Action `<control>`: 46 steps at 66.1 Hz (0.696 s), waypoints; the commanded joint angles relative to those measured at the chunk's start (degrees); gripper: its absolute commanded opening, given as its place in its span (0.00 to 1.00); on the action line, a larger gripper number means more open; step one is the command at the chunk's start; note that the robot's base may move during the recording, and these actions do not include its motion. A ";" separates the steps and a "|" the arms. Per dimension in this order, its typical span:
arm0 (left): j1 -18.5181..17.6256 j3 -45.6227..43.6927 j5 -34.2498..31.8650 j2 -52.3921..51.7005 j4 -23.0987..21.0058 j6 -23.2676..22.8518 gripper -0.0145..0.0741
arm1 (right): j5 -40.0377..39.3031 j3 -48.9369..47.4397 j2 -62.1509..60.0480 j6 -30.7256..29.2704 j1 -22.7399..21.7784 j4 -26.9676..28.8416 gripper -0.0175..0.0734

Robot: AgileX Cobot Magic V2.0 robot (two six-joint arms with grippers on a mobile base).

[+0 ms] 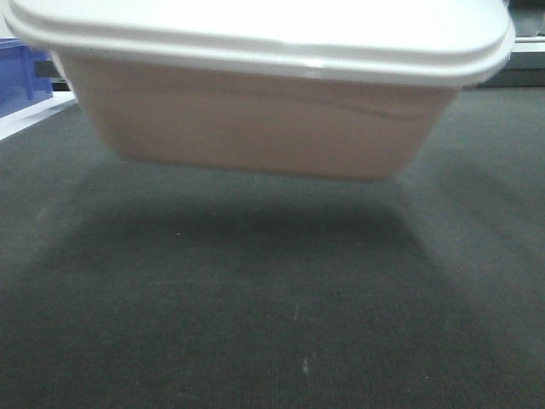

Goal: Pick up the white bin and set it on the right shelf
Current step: 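Lift the pink bin off the table with both grippers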

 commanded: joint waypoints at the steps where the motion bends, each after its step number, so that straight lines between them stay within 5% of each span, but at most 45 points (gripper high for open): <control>1: -1.01 -3.24 8.76 -5.70 -5.85 0.97 0.03 | 10.71 -1.78 -6.12 -1.61 0.69 8.38 0.27; 24: -1.01 -3.71 8.76 -13.38 -3.87 0.97 0.03 | 10.71 -1.78 -19.24 -5.75 0.69 16.47 0.27; 46: -1.01 -3.71 8.76 -15.23 -3.98 0.97 0.03 | 10.71 -1.78 -24.03 -6.33 0.69 16.77 0.27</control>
